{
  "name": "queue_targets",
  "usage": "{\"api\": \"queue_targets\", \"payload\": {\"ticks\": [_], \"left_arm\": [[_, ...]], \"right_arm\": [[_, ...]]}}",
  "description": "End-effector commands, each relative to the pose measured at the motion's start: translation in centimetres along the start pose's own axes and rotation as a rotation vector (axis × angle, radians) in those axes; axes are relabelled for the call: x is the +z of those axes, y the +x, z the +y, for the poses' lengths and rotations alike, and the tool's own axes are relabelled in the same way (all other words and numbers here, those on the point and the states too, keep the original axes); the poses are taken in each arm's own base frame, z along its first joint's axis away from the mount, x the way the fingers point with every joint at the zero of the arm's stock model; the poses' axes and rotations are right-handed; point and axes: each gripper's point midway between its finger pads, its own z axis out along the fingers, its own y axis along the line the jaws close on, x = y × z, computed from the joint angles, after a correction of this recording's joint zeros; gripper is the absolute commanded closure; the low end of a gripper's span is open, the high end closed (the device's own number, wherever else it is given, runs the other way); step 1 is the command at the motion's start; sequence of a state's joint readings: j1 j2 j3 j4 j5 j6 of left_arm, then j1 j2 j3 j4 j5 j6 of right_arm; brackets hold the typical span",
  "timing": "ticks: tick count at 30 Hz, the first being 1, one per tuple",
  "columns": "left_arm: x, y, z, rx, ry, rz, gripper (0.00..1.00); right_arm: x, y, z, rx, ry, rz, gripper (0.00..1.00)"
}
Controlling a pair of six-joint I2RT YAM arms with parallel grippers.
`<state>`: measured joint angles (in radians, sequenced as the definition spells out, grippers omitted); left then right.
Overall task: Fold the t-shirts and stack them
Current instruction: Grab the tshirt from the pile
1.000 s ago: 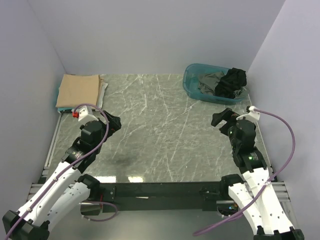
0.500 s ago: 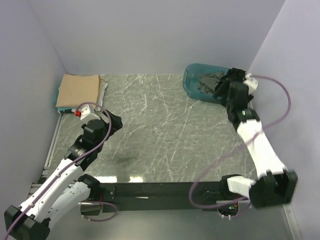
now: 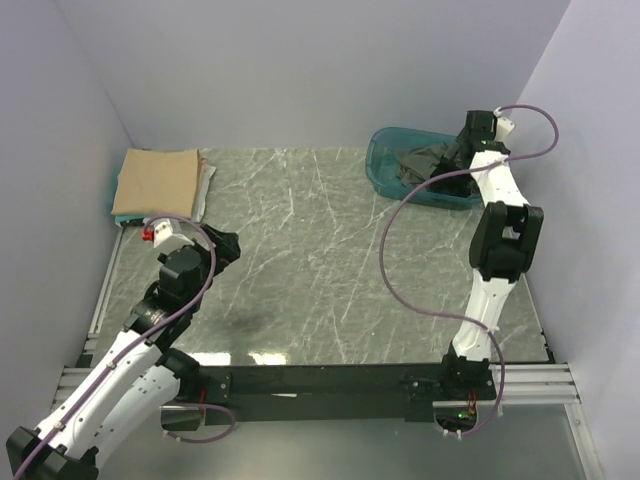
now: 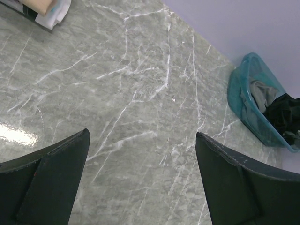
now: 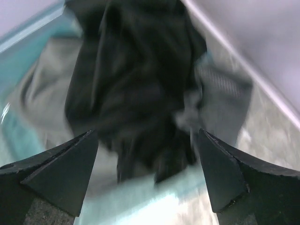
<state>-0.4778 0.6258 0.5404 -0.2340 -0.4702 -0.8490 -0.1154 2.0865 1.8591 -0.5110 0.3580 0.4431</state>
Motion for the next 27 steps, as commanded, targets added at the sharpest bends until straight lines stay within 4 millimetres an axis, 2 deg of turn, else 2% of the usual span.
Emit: {"api": "queue_targets", "payload": {"ticks": [1, 5, 8, 12, 16, 20, 27], "left_arm": [[0.0, -1.3, -0.6, -0.001, 0.027, -0.062, 0.01], [0.0, -1.0, -0.5, 0.021, 0.022, -0.051, 0.01], [0.2, -0.8, -0.8, 0.040, 0.031, -0.031, 0.00], [0.4, -0.9, -1.1, 0.050, 0.025, -0.025, 0.01], [0.4, -1.0, -1.4, 0.048, 0.034, -0.025, 0.01], [0.3, -1.1, -2.0, 0.043, 0.062, -0.023, 0.01], [-0.2, -1.2, -2.1, 0.026, 0.081, -0.021, 0.00]], "right_arm": [[1.8, -4.0, -0.7, 0.012, 0.015, -0.071, 0.07], [5.0, -5.0, 1.2, -0.010, -0.067, -0.090, 0.08], [7.4, -5.0, 2.3, -0.023, -0.095, -0.111, 0.08], [8.3, -5.9, 3.1, -0.012, -0.118, -0.147, 0.14], [7.8, -7.7, 3.3, -0.011, -0.127, -0.210, 0.25], [6.4, -9.8, 3.3, 0.007, -0.123, -0.268, 0.53], [3.6, -11.4, 4.0, 0.018, -0.186, -0.282, 0.74]]}}
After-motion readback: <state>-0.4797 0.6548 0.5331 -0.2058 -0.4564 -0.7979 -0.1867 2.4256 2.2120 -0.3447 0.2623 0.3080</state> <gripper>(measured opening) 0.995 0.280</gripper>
